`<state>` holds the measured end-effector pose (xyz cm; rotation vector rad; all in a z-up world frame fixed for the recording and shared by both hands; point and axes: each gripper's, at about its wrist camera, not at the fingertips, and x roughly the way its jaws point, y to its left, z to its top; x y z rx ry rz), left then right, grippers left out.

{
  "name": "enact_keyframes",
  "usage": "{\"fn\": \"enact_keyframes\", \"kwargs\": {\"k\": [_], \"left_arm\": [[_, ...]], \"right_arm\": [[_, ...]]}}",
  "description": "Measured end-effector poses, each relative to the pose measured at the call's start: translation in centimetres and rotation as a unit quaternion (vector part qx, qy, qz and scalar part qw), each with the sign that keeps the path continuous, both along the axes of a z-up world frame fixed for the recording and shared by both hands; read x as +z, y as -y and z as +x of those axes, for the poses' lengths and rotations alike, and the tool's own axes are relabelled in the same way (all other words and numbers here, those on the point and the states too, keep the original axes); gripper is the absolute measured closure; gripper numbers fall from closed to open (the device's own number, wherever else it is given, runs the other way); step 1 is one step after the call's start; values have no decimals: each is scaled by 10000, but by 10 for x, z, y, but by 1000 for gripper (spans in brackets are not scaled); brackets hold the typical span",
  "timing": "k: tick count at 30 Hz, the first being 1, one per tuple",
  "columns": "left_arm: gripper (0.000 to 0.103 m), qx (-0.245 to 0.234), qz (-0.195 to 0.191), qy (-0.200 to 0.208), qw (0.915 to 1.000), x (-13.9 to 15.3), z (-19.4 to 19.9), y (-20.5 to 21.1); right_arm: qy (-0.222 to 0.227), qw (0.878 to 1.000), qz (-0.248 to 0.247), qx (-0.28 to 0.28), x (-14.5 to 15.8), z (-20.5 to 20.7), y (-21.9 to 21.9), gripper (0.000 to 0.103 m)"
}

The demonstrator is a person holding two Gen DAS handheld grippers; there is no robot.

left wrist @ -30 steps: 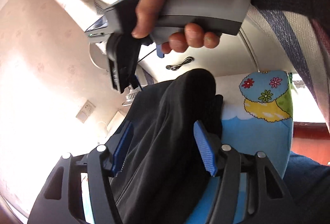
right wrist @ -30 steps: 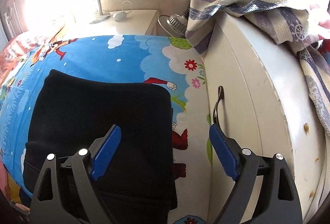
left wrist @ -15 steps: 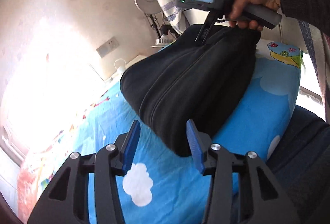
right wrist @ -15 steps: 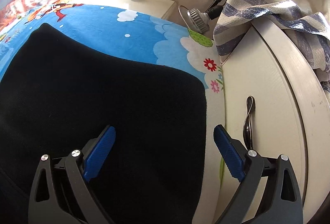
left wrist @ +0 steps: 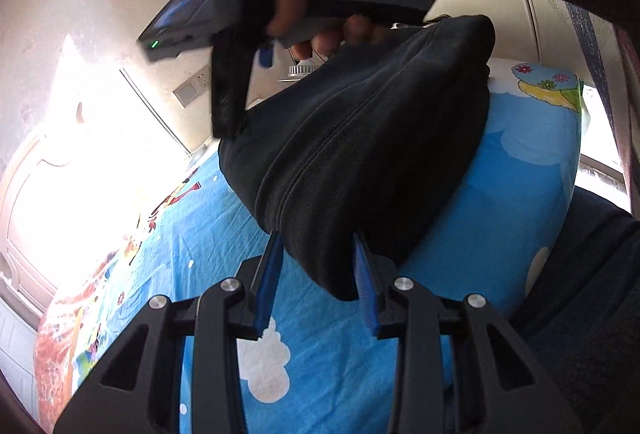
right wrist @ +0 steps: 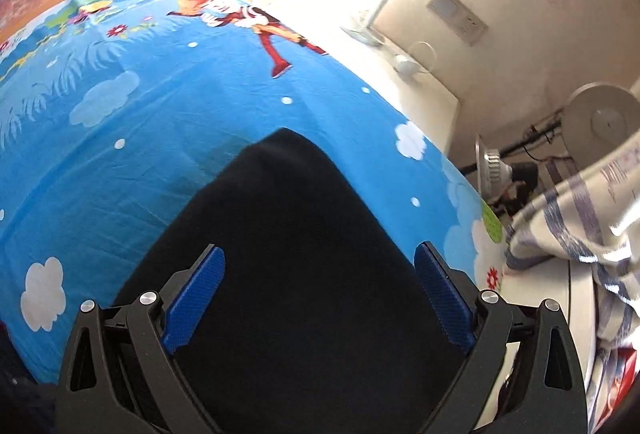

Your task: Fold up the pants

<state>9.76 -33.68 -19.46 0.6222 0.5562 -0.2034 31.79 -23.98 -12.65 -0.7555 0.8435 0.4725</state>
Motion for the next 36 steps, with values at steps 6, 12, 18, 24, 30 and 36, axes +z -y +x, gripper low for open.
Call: {"fn": "enact_keyframes", "kwargs": {"k": [6, 12, 18, 24, 30, 36], "left_arm": [[95, -157, 123, -167, 9997, -6, -1, 2], [95, -52, -105, -169, 9998, -8, 0, 2], [88, -92, -76, -219, 9997, -8, -2, 2], [64, -734, -1440, -928, 9825, 25, -9, -30], [54, 443, -3712, -989, 9222, 71, 86, -137], [92, 768, -4649, -1780, 8639, 35, 217, -164]], "right_arm": [[101, 9992, -380, -64, -43, 24, -29, 7], [250, 9993, 206, -173, -45, 24, -16, 6], [583, 9813, 1252, -1338, 12, 29, 53, 6], [610, 9728, 1354, -1779, 26, -13, 131, 5], [423, 9754, 1223, -1787, -19, -46, 152, 5], [836, 9562, 1855, -2102, -8, -67, 194, 5]]}}
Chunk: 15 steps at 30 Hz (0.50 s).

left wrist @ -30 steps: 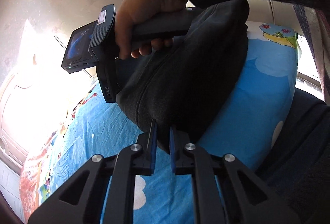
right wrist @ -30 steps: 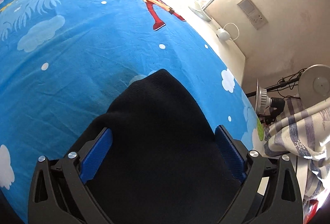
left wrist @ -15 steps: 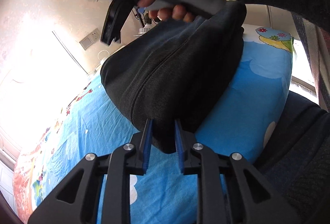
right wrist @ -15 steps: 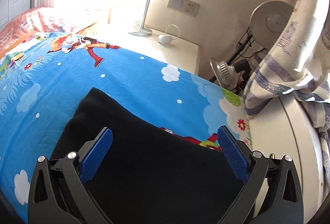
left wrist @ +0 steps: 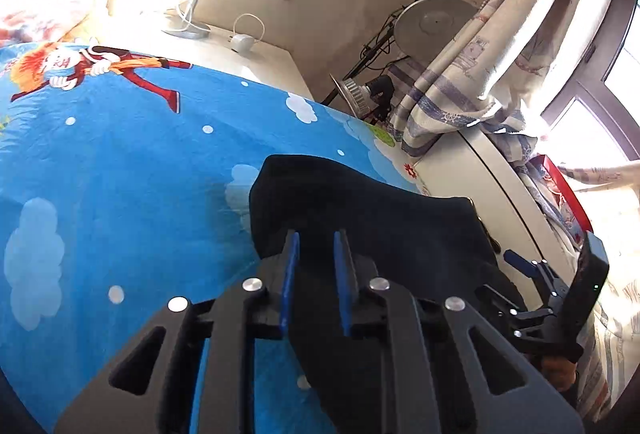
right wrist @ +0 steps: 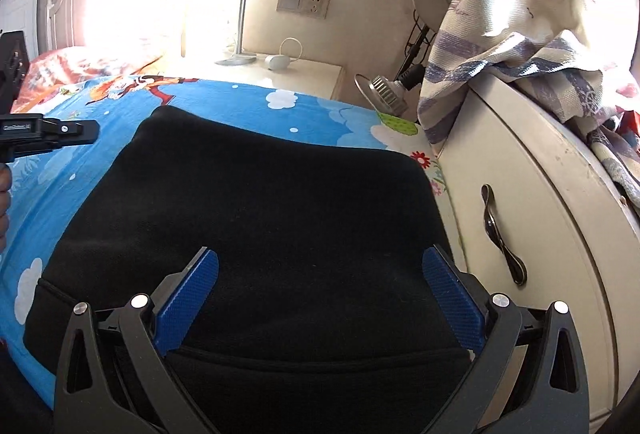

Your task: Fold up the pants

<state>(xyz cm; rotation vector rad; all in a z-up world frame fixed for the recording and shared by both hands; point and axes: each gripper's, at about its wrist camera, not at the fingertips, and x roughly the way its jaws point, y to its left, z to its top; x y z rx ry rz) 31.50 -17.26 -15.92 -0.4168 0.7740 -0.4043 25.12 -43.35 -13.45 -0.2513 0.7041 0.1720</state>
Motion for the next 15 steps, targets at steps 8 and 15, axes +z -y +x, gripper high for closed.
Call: {"fn": "enact_keyframes", "kwargs": {"k": [8, 15], "left_arm": [[99, 915, 415, -361, 9943, -17, 81, -12], [69, -477, 1368, 148, 9893, 5, 56, 73]], "right_arm": [[-508, 9978, 334, -258, -37, 17, 34, 4], [-500, 9972, 445, -334, -39, 16, 35, 4]]}}
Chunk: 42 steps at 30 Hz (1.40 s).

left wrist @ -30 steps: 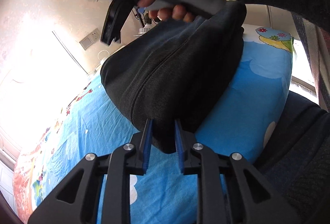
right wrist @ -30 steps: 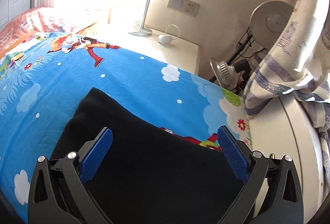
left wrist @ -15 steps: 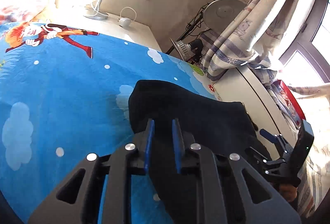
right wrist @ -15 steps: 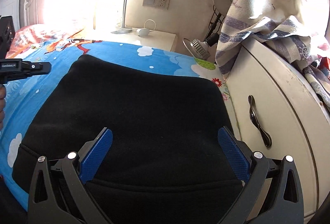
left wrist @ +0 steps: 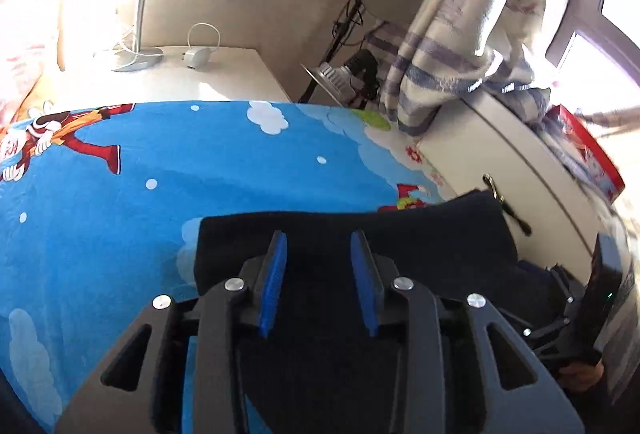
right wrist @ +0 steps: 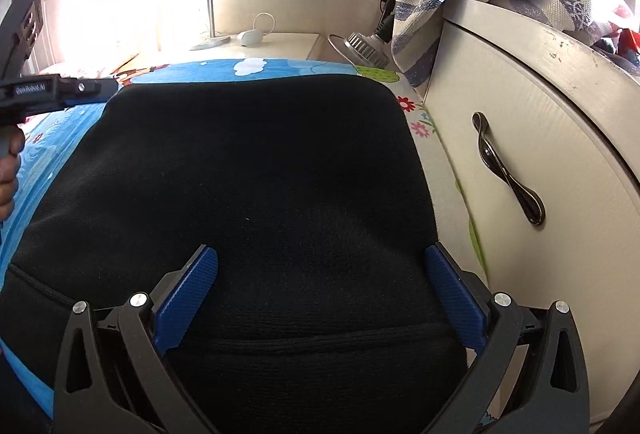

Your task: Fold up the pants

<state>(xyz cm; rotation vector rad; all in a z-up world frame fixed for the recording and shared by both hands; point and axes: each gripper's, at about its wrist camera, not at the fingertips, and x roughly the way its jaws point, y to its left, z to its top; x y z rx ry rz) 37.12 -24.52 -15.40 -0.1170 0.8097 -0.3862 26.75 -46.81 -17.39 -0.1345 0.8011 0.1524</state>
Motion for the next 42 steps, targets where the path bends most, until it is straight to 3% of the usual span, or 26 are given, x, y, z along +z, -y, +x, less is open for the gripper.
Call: {"fn": "enact_keyframes", "kwargs": {"k": [2, 4, 6, 8, 11, 15, 18, 22, 25, 28, 32, 35, 42], "left_arm": [[76, 406, 767, -64, 9962, -13, 13, 14], [79, 450, 716, 320, 9959, 5, 7, 30], [73, -247, 751, 738, 9941, 29, -4, 70], [69, -1075, 1043, 906, 9846, 41, -12, 117], [70, -1856, 1007, 626, 9754, 37, -1, 165], [82, -2133, 673, -28, 9747, 14, 40, 196], [77, -1952, 918, -256, 9761, -6, 62, 209], [72, -1533, 1044, -146, 9825, -2, 69, 208], [74, -1146, 799, -54, 9902, 7, 63, 193], [71, -759, 500, 345, 9953, 24, 44, 171], [47, -645, 231, 525, 9963, 42, 7, 144], [25, -257, 456, 407, 9978, 45, -24, 119], [7, 394, 808, -29, 9959, 27, -112, 69]], "right_arm": [[-31, 10000, 3, -31, 0, -1, 0, 4], [-58, 10000, -1, -48, 1, -1, 0, 4], [-68, 10000, 20, -68, 0, 0, 0, 4], [-90, 9999, 24, -88, 0, 0, -1, 4], [-116, 9999, 23, -93, 0, -1, -1, 4], [-169, 9998, 35, -110, 0, 0, 0, 4], [-244, 9996, 85, -120, -1, 6, 3, 4], [-301, 9994, 106, -108, -2, 7, 5, 4], [-287, 9994, 141, -112, -3, 7, 9, 4], [-277, 9994, 149, -126, -4, 5, 10, 4], [-277, 9994, 139, -129, -4, 5, 9, 4], [-275, 9994, 131, -136, -4, 4, 9, 4], [-346, 9991, 92, -207, -1, 9, 9, 4]]}}
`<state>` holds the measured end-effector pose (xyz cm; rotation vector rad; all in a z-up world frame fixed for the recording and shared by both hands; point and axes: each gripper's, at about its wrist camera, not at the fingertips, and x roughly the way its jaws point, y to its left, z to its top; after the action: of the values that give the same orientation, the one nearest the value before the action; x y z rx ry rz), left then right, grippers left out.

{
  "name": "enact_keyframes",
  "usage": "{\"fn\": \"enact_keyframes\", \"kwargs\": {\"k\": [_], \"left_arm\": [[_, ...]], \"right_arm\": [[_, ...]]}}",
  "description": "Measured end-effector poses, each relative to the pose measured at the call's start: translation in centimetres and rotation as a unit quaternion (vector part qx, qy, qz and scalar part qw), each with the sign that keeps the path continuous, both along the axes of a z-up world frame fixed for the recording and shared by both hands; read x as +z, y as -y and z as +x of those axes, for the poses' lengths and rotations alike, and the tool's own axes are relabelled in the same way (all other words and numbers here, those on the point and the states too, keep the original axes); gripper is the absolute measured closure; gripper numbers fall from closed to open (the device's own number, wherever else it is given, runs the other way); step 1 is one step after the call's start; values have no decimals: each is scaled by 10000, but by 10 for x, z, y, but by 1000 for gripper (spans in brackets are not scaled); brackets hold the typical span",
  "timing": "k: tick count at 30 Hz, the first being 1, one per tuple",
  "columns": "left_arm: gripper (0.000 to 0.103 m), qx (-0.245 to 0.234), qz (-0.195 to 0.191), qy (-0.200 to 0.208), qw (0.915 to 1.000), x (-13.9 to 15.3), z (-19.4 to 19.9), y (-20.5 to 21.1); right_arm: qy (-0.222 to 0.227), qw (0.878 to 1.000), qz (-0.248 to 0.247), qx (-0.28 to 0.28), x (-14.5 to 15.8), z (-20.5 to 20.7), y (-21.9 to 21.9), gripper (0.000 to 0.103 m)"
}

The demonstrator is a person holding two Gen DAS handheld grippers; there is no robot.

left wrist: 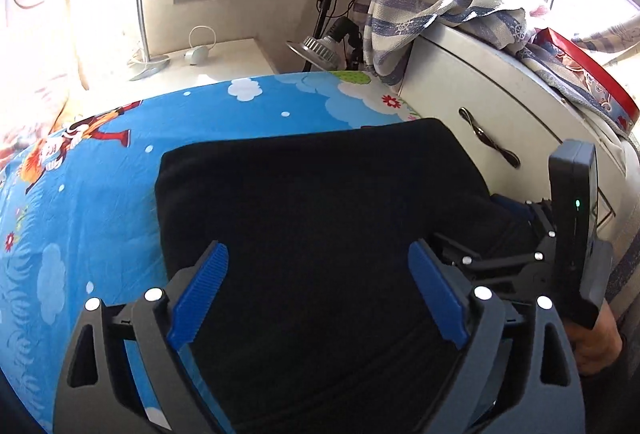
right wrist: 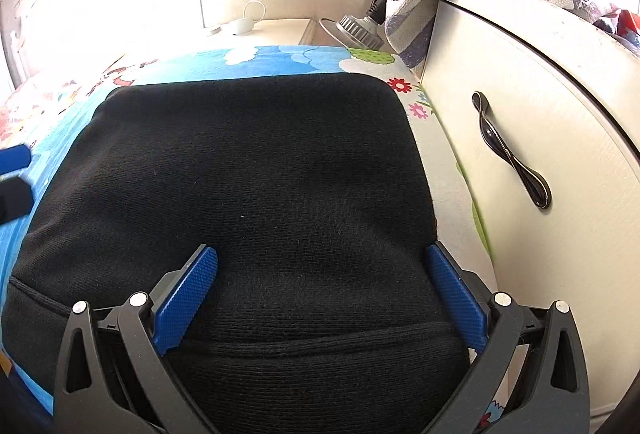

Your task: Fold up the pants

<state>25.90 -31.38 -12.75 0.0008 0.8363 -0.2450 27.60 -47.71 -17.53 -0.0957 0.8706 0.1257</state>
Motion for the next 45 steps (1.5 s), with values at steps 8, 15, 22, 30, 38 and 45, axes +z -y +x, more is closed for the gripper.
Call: {"fn": "enact_keyframes", "kwargs": {"k": [8, 15, 22, 30, 38, 45], "left_arm": [[2, 741, 265, -23, 9969, 15, -67, -25], [2, 801, -136, 279, 9963, 51, -99, -36], [2, 824, -129, 188, 9963, 61, -111, -37], [2, 814, -167, 197, 9963, 66, -112, -35], [2, 778, -119, 138, 9968, 62, -110, -31], [2, 772, -127, 125, 9969, 62, -109, -31]], "right_arm": [[-19, 9981, 159, -601, 54, -37, -7, 5], [258, 9962, 245, -797, 103, -116, -28, 5], [420, 9953, 240, -839, 113, -143, -36, 5], [420, 9956, 234, -798, 112, -143, -39, 5], [384, 9950, 270, -882, 109, -141, -31, 5], [377, 9948, 285, -898, 109, -141, -31, 5]]}}
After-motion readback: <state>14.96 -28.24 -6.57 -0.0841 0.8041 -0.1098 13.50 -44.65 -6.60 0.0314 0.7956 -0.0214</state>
